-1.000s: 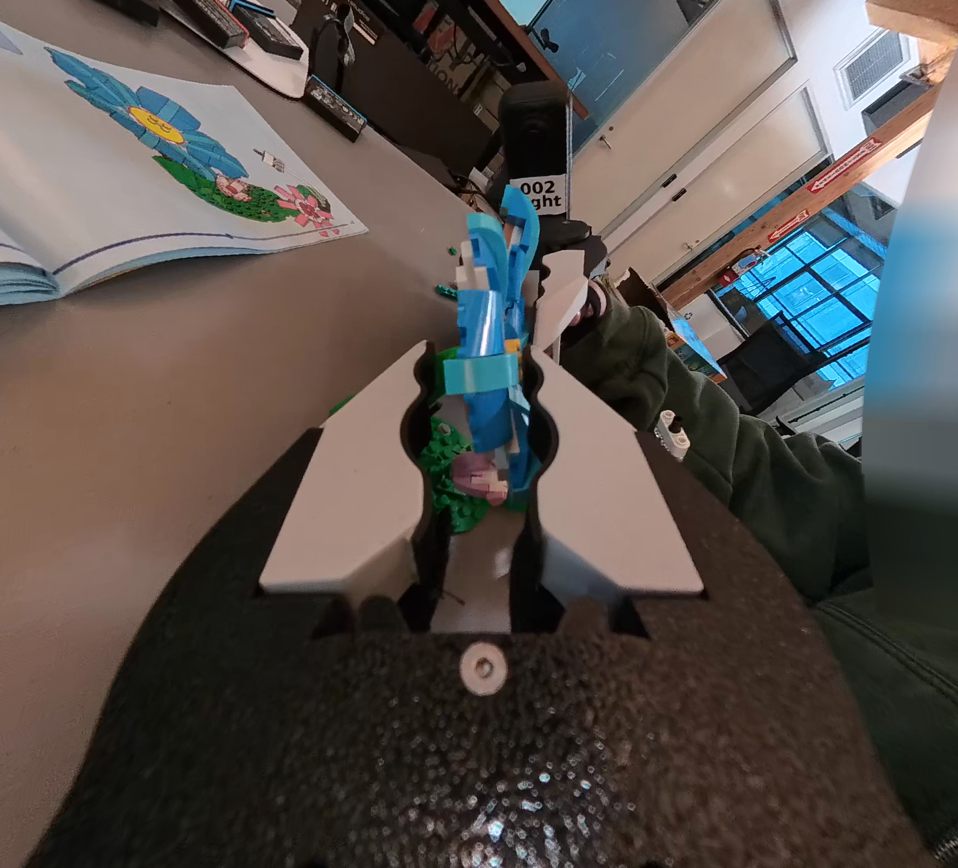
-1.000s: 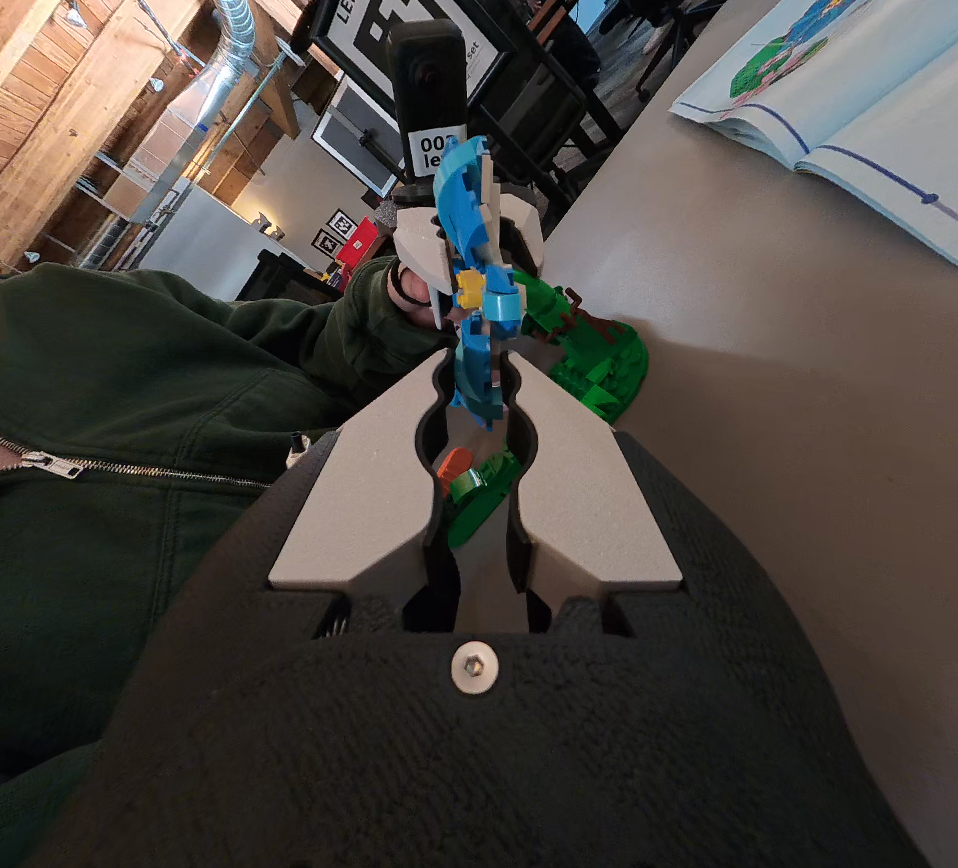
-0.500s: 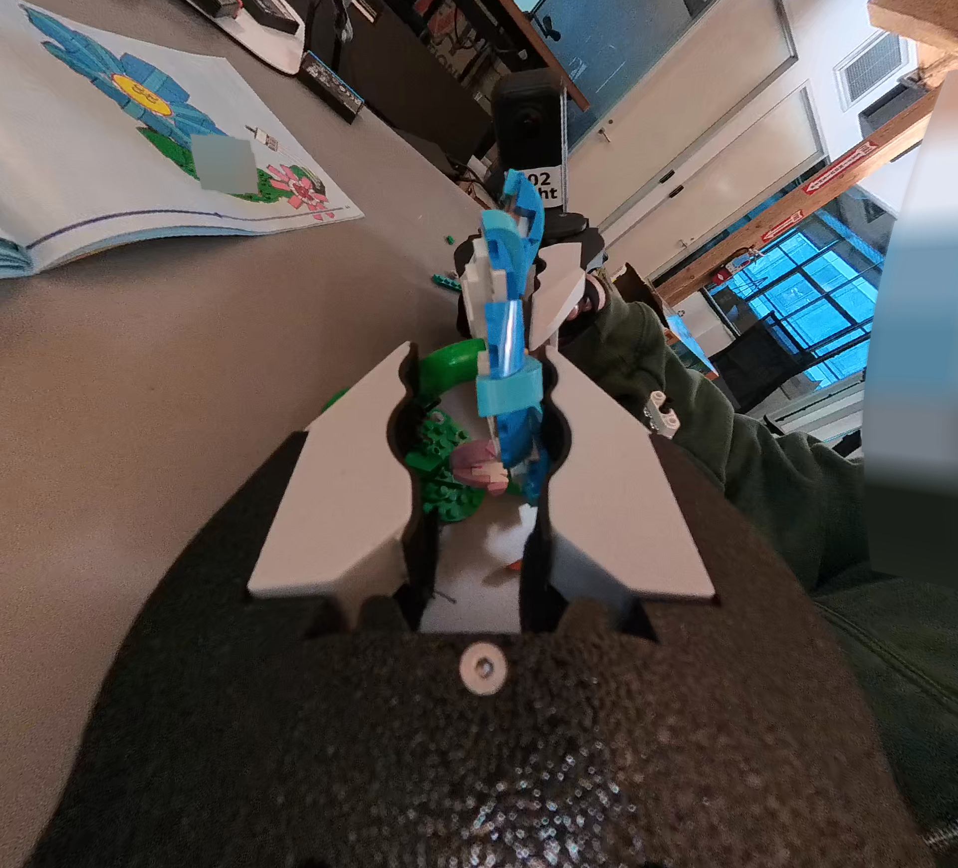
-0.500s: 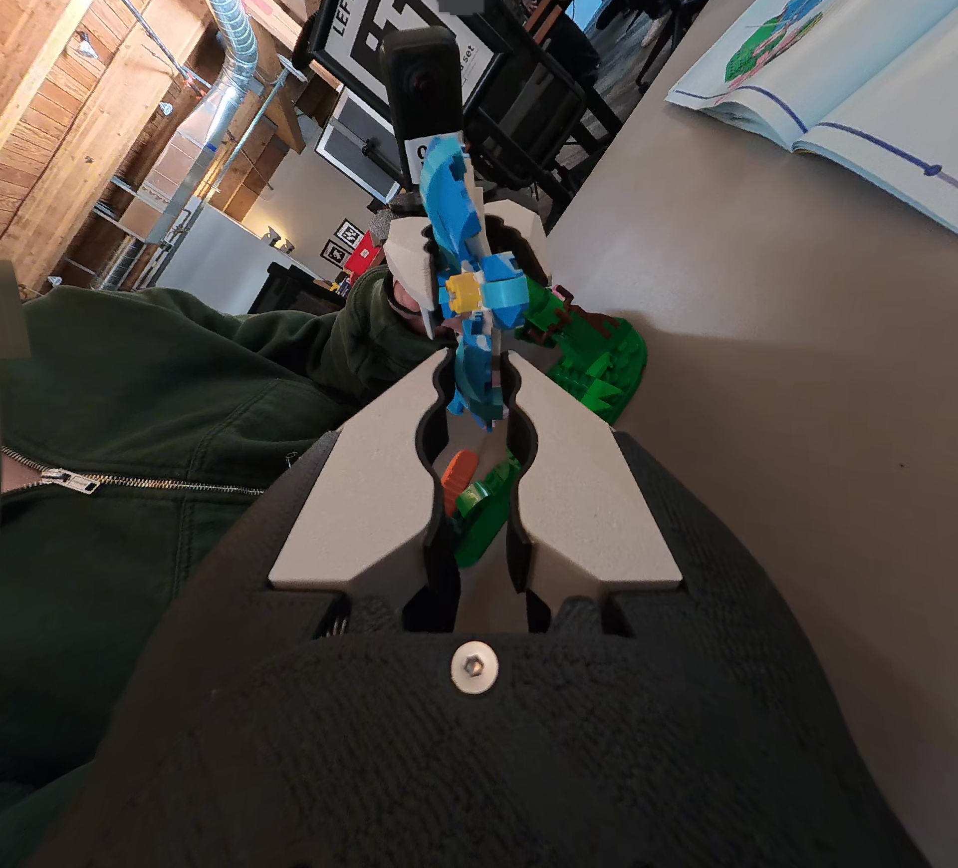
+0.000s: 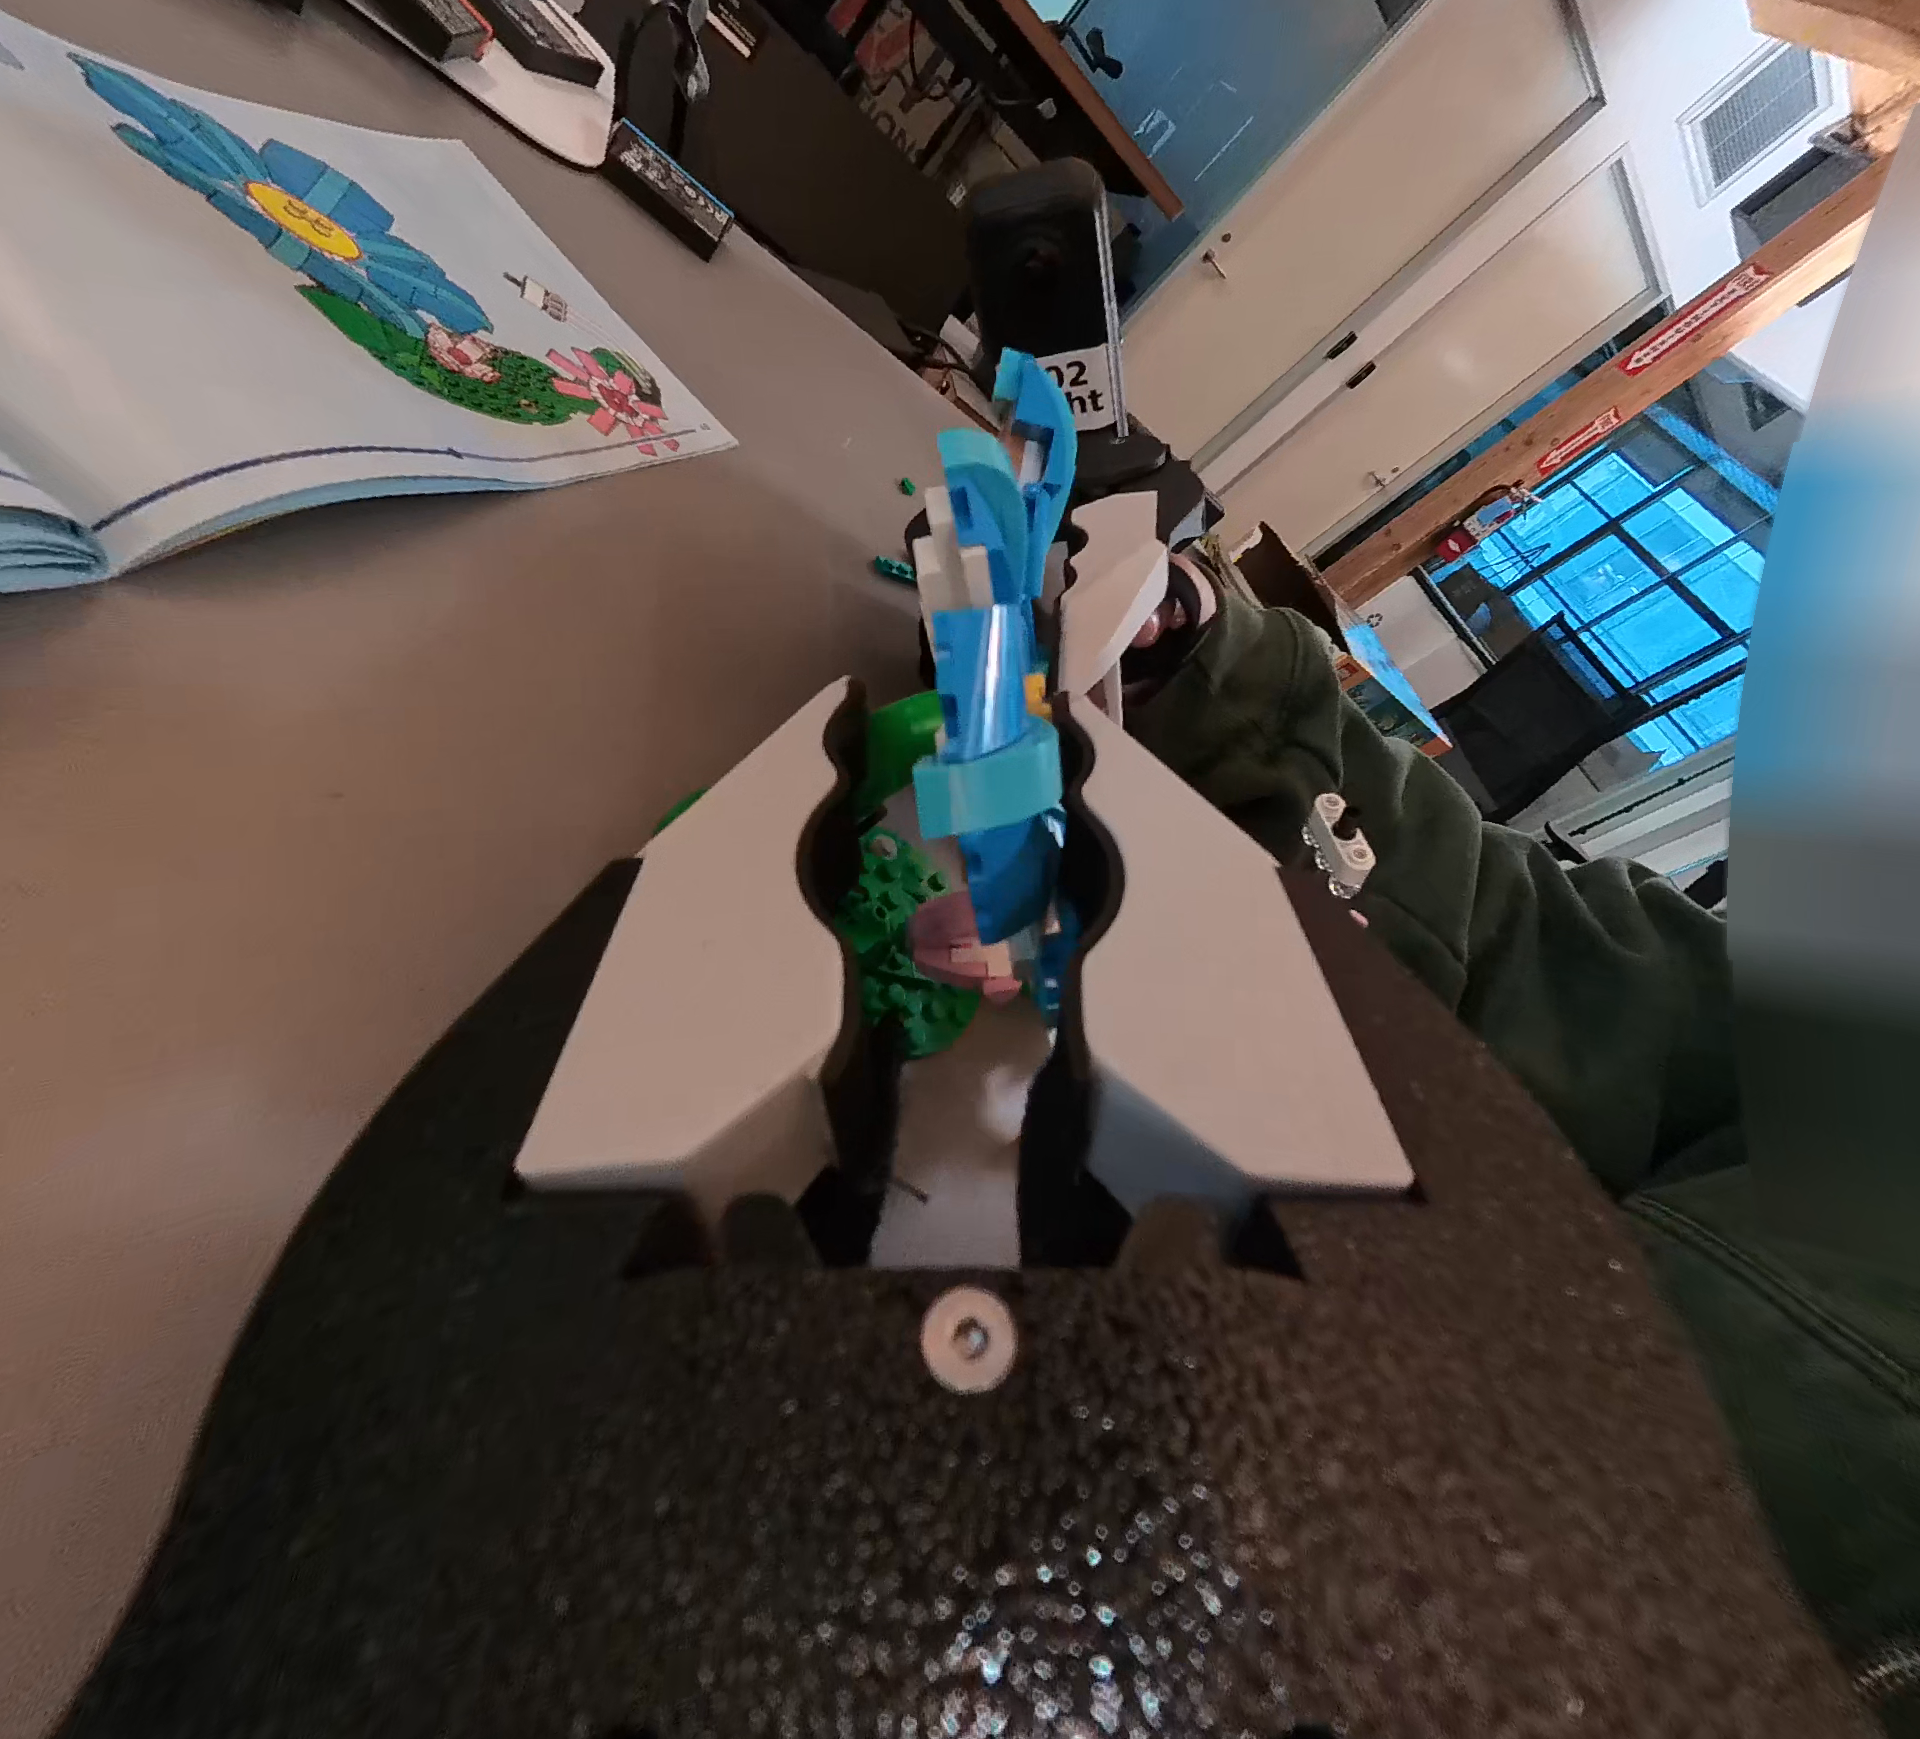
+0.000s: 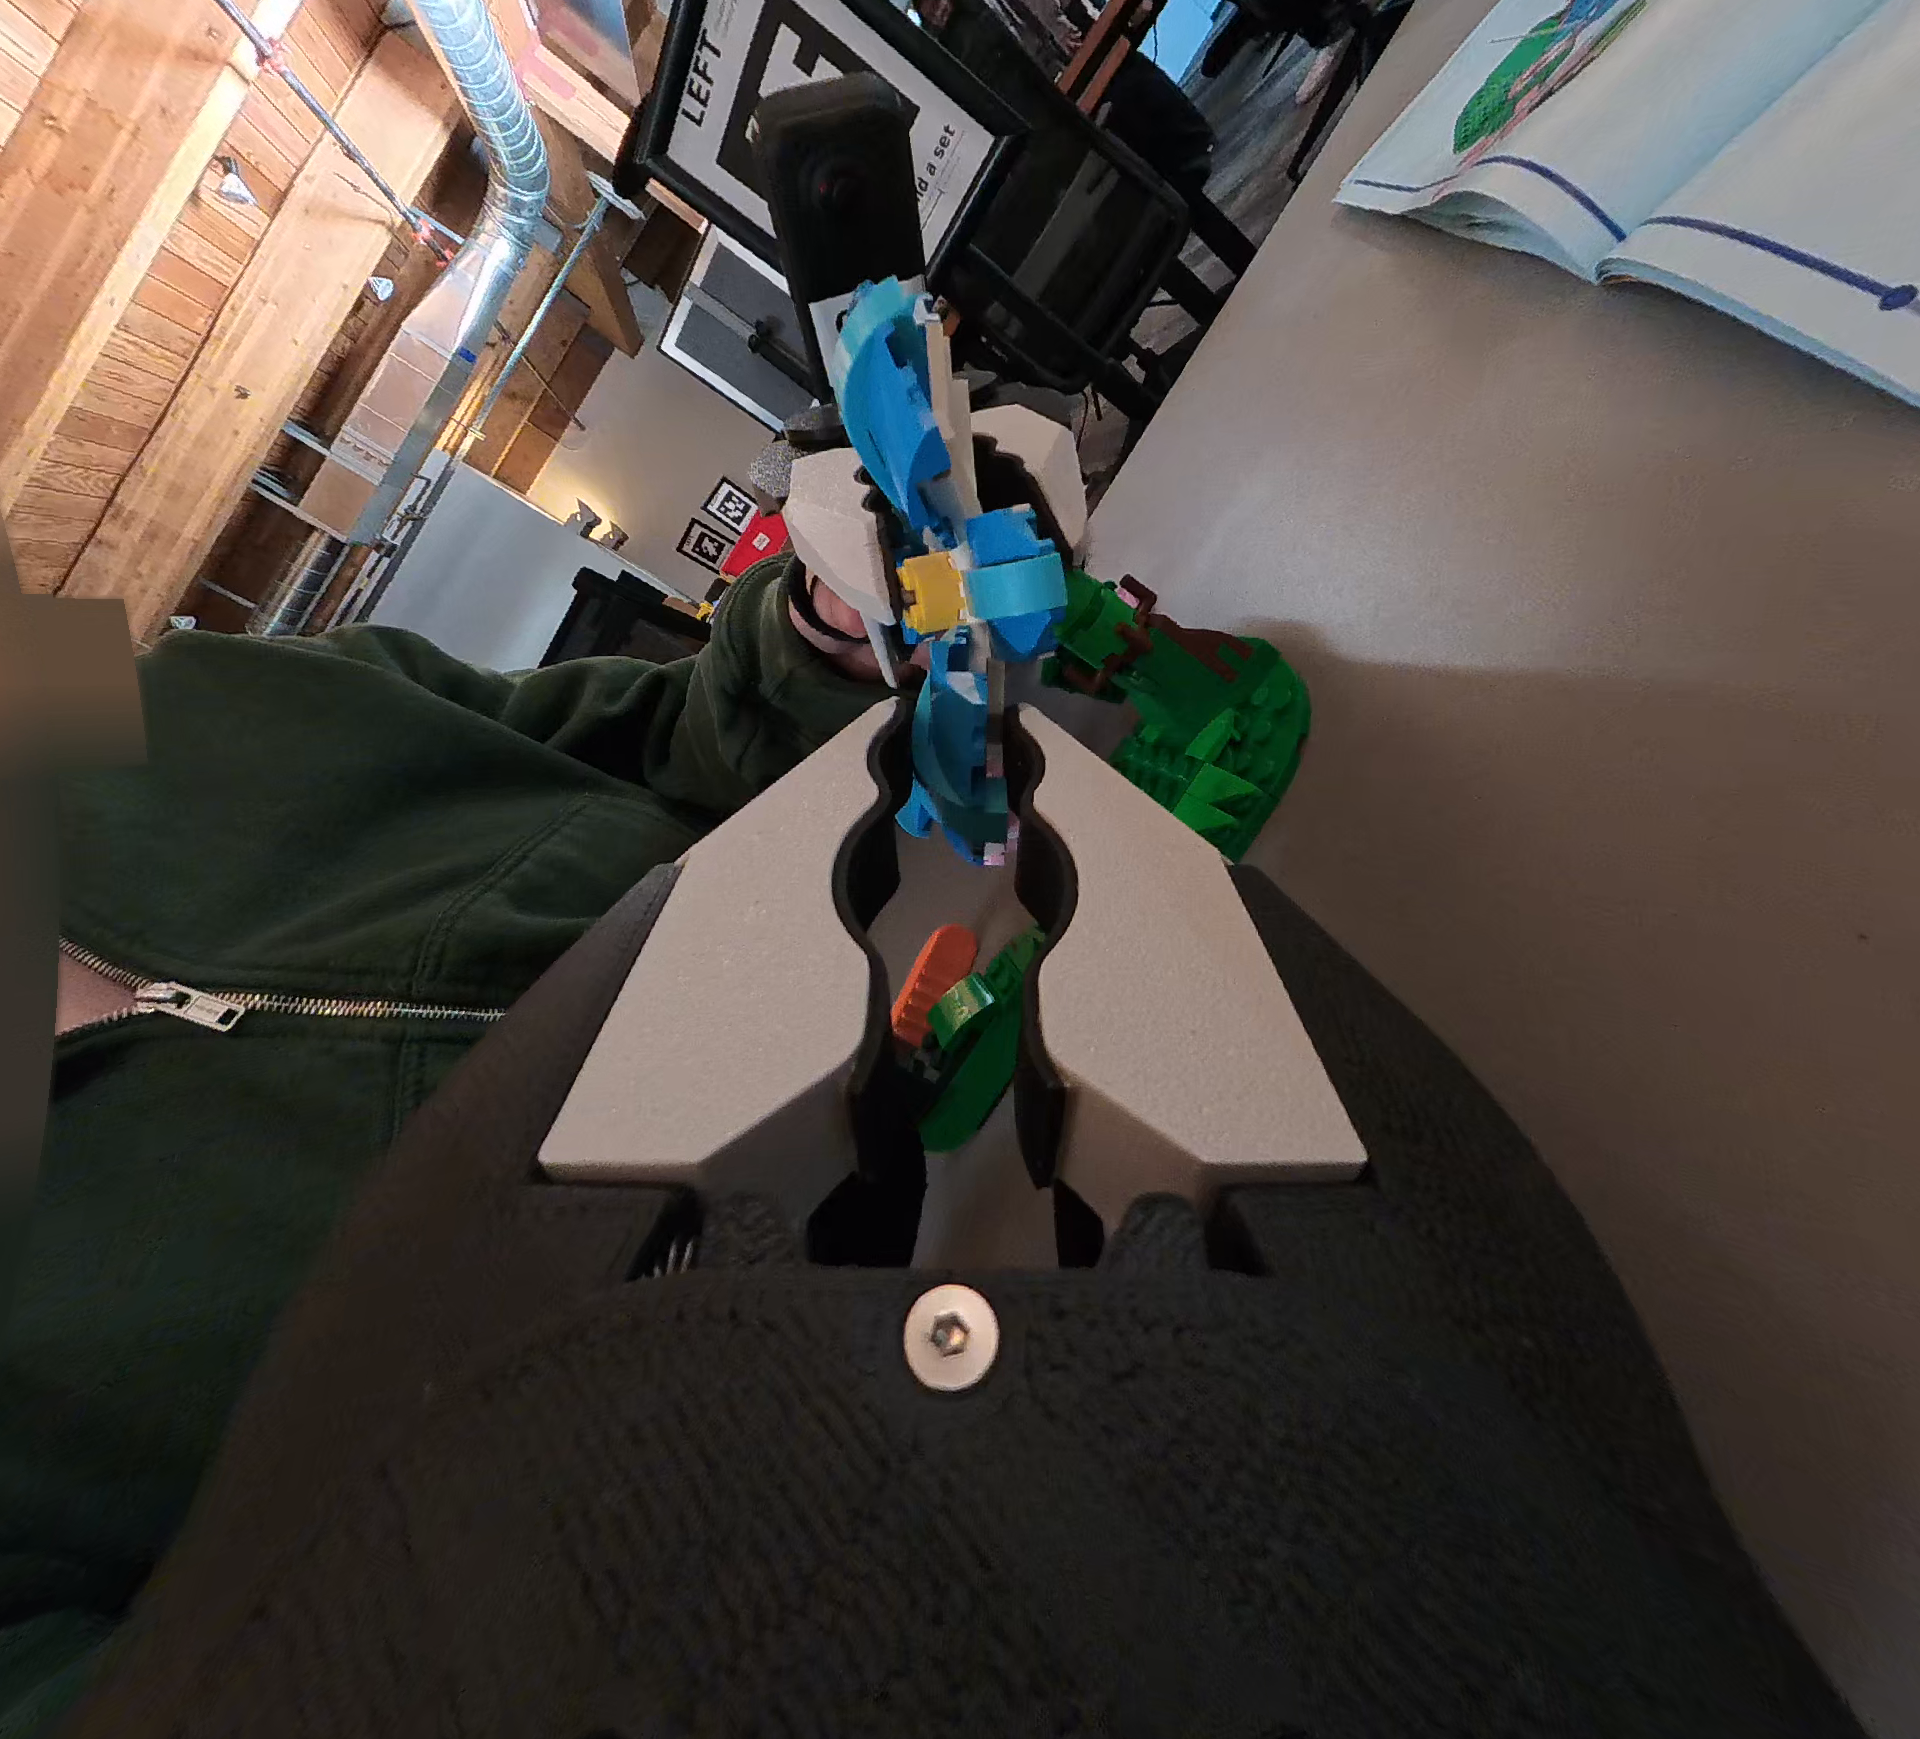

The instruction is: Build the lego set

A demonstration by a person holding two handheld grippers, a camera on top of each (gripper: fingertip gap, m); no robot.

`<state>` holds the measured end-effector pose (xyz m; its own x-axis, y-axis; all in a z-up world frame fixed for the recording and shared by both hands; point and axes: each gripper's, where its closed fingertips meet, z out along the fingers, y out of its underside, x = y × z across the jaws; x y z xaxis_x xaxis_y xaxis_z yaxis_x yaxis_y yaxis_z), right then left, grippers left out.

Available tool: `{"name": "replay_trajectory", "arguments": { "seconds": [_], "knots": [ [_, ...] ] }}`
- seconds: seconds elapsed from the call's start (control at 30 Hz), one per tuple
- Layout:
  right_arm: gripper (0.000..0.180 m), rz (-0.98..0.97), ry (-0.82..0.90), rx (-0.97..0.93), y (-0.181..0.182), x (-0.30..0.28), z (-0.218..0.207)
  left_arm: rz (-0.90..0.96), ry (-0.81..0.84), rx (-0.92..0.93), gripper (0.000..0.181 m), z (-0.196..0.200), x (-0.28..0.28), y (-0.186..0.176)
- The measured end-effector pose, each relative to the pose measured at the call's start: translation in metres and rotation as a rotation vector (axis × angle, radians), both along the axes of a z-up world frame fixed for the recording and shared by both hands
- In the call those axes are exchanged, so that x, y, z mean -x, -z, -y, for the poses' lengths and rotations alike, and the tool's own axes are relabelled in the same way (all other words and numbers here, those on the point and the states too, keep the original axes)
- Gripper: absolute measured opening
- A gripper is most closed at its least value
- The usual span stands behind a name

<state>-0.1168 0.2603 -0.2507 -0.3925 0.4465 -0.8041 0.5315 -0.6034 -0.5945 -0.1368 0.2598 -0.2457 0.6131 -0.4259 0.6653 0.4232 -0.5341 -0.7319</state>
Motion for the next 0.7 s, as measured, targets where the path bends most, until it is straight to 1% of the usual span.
{"name": "replay_trajectory", "arguments": {
  "seconds": [0.4,0.47,0.6,0.7],
  "knots": [
    [0.014,0.006,0.014,0.010,0.0003,0.0026,0.0017,0.024,-0.002,-0.040,0.026,-0.0001,-0.0006,-0.0035],
    [0.014,0.007,0.023,0.004,0.0006,0.0044,0.0013,0.042,-0.013,-0.066,0.017,-0.0006,-0.0016,-0.0077],
    [0.015,0.009,0.031,0.003,0.0010,0.0054,0.0007,-0.005,-0.022,-0.066,0.017,-0.0013,-0.0006,-0.0072],
    [0.015,0.006,0.029,-0.006,0.0009,0.0060,0.0018,0.024,-0.017,-0.067,0.017,-0.0007,0.0001,-0.0076]
  ]
}}
